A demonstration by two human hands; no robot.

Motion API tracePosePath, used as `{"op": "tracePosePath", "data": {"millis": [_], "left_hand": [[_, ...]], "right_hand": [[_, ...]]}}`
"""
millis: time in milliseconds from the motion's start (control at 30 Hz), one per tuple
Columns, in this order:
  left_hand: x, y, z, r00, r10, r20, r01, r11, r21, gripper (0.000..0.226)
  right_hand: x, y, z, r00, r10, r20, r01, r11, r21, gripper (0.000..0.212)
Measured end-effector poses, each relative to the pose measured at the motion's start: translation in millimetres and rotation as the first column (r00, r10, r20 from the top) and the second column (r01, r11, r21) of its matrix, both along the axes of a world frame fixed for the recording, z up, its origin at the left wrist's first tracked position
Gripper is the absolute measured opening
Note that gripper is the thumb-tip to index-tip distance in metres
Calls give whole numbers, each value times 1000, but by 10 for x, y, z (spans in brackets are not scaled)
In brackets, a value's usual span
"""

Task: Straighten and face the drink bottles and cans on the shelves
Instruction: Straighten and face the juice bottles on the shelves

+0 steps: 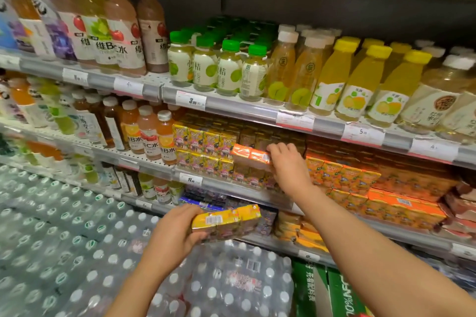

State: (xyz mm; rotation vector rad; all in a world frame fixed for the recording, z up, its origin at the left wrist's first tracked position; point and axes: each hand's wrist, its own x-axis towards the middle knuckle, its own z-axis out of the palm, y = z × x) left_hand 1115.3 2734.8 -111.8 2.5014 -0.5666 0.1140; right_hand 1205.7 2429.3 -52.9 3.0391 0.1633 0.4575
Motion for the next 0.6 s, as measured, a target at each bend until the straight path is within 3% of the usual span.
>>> {"op": "tracePosePath", "data": {"millis": [133, 300, 467, 600], "left_hand": [[-45, 35, 87, 998, 44, 48, -46, 999, 20, 42], [-103, -91, 156, 993, 48, 111, -57, 995, 80, 43], [-175, -465, 280, 991, -14, 132, 5, 997, 74, 39], [-238, -817, 338, 991, -35, 128, 28, 998, 62, 37]], "right_hand": [[-340, -59, 42, 994, 113, 11, -114, 985, 127, 43], [-1248, -649, -134, 994, 93, 61, -109, 931, 348, 38], [-1825, -1706, -1, 992, 46, -115, -5, 943, 334, 39], [-2002, -2473, 208, 988, -27, -149, 67, 961, 270, 41]]}}
